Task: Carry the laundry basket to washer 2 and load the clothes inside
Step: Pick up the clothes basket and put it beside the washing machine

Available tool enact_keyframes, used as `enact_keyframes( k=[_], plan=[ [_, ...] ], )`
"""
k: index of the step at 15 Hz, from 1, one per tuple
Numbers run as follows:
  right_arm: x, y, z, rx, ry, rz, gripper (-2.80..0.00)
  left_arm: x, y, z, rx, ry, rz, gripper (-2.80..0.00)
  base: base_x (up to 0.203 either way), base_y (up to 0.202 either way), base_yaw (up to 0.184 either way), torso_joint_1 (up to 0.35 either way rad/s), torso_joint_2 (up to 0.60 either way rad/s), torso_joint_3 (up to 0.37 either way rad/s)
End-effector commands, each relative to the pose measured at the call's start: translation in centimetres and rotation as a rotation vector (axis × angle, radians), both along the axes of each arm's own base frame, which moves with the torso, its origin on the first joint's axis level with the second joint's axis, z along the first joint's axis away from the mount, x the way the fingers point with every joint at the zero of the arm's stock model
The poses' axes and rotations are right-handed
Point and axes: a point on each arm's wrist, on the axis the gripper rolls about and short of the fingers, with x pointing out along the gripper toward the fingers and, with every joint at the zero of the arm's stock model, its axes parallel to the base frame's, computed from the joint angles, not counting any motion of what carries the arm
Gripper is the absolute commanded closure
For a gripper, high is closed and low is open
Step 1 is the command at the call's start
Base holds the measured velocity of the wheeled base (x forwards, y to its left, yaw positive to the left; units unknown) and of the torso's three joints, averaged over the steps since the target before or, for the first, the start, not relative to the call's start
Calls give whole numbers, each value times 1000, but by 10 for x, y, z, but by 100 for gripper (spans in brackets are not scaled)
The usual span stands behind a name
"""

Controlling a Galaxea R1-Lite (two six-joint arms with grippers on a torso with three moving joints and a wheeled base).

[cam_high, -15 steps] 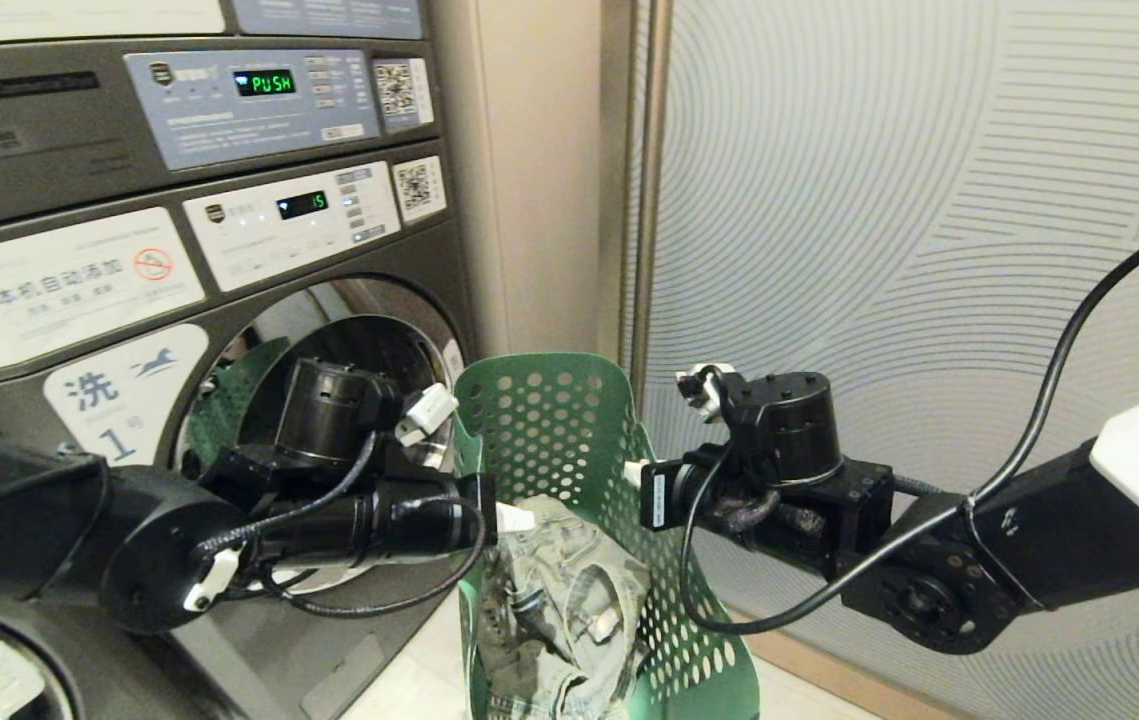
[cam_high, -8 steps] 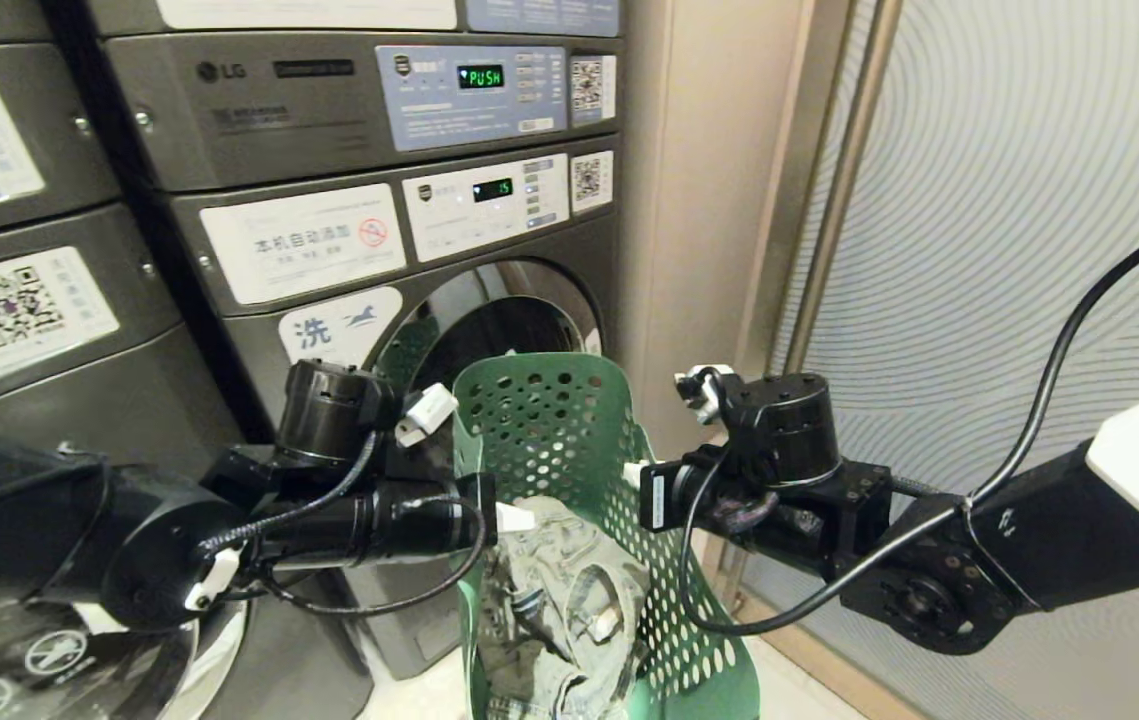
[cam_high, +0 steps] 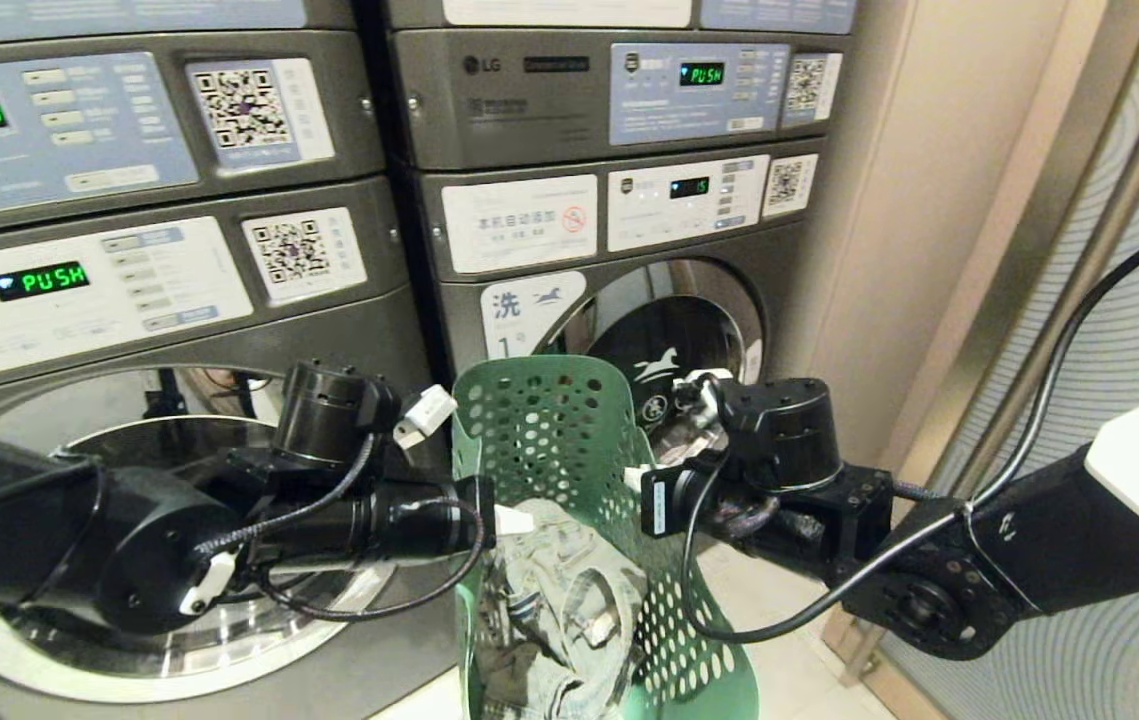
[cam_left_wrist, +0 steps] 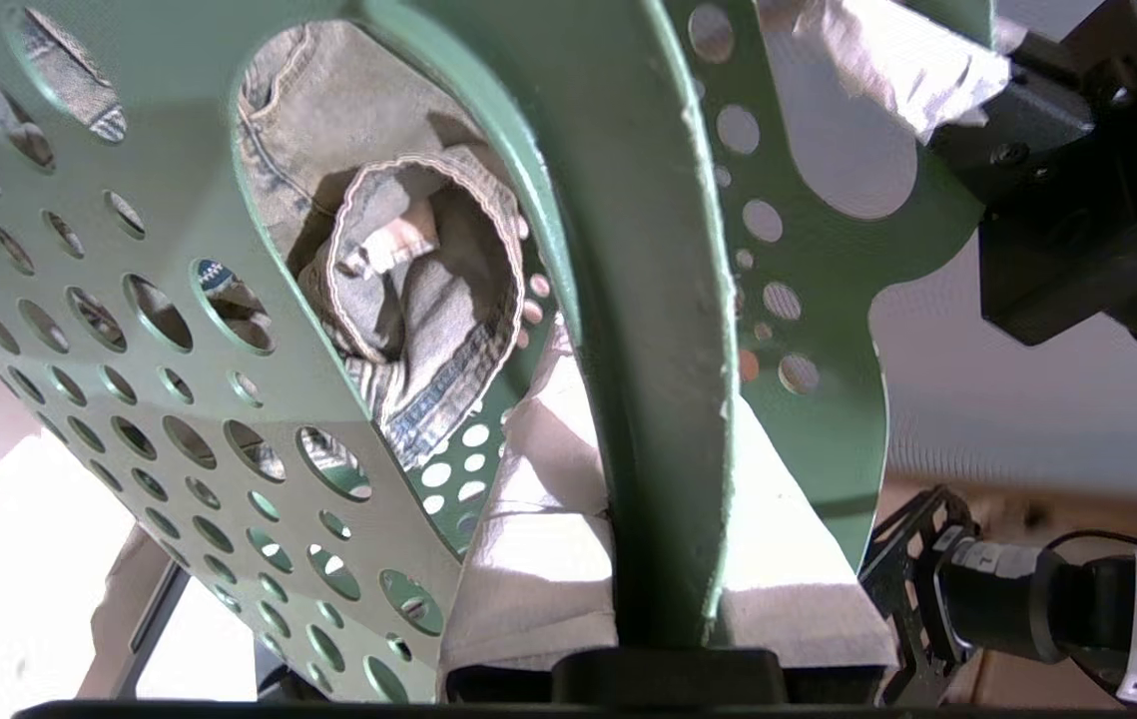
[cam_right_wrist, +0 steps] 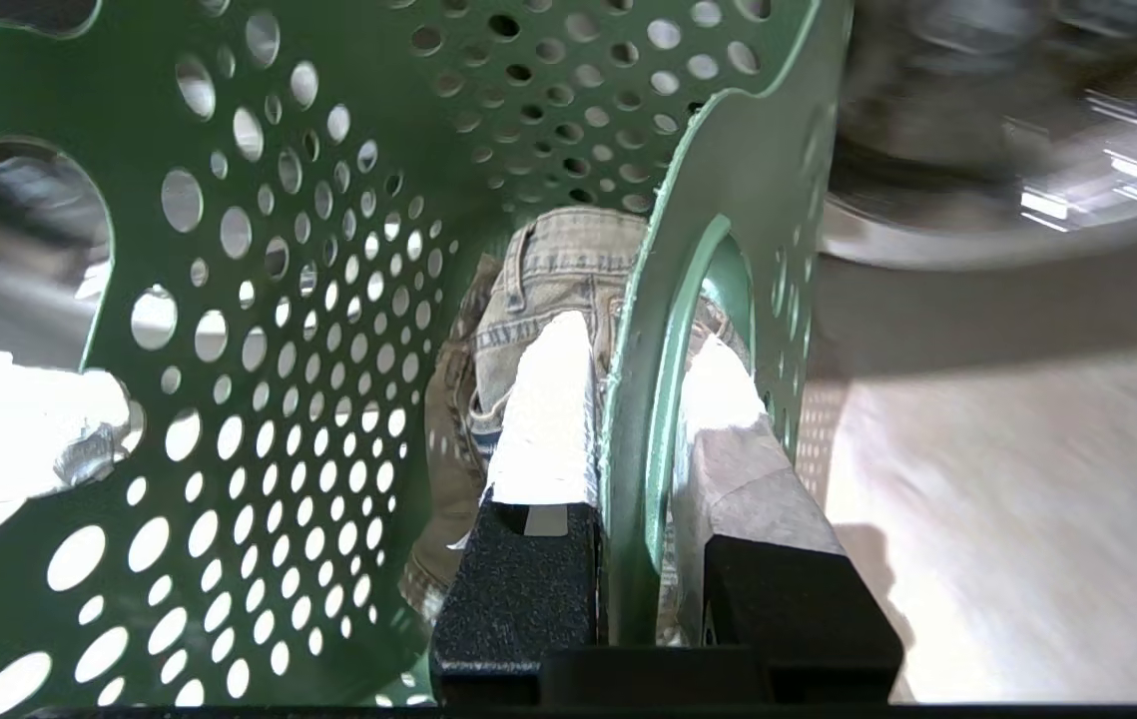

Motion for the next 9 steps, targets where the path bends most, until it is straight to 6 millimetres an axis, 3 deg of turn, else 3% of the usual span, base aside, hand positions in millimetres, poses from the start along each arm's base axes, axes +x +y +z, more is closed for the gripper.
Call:
enact_keyframes(
  k=[1, 6, 9],
  plan=[
    [-2, -1, -1, 3, -8, 1, 0, -2, 1, 1, -4, 2, -1, 0, -3, -9, 172, 3, 2, 2],
    [-2, -2, -5, -20, -5, 4, 0, -1, 0, -3, 3, 11, -1, 0, 2, -6, 170, 2, 1, 2],
    [-2, -2, -7, -23, -2, 6, 0, 0, -1, -2, 1, 8, -1, 0, 0, -3, 72, 1, 1, 2]
  ],
)
